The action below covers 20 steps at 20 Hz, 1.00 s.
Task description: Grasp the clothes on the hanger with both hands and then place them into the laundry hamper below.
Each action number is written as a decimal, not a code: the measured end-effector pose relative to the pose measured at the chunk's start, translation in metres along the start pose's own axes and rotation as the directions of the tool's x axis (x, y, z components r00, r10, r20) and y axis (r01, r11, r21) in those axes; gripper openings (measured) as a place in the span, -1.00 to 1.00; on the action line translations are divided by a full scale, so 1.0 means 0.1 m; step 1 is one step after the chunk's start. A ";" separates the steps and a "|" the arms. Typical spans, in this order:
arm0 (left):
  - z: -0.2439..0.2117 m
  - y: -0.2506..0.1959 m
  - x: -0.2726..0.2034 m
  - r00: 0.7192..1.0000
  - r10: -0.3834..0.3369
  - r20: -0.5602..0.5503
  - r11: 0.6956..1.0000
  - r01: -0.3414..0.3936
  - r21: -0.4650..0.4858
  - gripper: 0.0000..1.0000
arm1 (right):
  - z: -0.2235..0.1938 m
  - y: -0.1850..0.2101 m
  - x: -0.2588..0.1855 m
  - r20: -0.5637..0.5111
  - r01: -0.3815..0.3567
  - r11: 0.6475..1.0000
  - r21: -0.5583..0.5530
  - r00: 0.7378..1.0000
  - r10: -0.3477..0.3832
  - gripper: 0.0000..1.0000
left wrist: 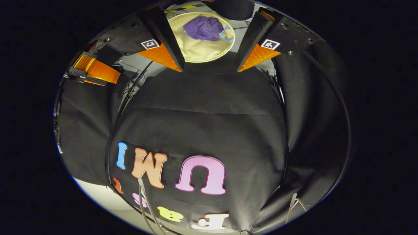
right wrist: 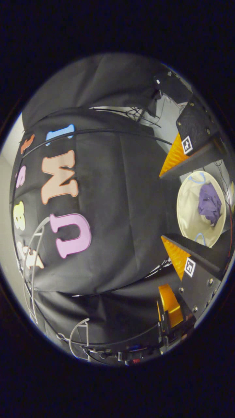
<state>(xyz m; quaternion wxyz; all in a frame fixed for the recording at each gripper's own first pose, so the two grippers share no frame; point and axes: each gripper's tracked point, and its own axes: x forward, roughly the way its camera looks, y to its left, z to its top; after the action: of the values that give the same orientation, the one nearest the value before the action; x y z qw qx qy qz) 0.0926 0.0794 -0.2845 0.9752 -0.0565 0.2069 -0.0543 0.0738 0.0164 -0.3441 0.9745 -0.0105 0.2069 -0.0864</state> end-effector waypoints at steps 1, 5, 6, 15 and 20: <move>0.13 -0.01 -0.05 1.000 -0.002 0.018 1.000 0.002 -0.001 0.93 | 0.08 0.02 -0.04 0.012 -0.007 1.000 -0.011 1.000 0.007 0.97; 0.36 -0.02 -0.20 0.999 0.012 0.038 1.000 -0.013 0.020 0.93 | 0.36 0.03 -0.20 0.061 -0.022 1.000 0.000 0.998 0.022 0.97; 0.41 -0.03 -0.23 0.999 0.012 0.052 1.000 -0.013 0.017 0.93 | 0.43 -0.02 -0.22 0.078 -0.016 1.000 0.003 0.997 0.015 0.97; 0.72 0.06 -0.60 0.990 0.082 0.117 0.995 -0.088 0.043 0.84 | 0.86 -0.36 -0.44 0.196 0.028 0.997 0.072 0.980 -0.042 0.97; 0.85 0.07 -0.69 0.982 0.111 0.153 0.991 -0.122 0.060 0.86 | 1.07 -0.47 -0.51 0.246 -0.010 0.998 0.069 0.969 -0.007 0.92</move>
<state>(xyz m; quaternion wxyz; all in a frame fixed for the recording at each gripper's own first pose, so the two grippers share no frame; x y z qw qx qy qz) 0.0653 0.1023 -0.1805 0.9908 -0.0146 0.1345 0.0001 0.0636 -0.0230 -0.2228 0.9924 0.0129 0.0816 -0.0909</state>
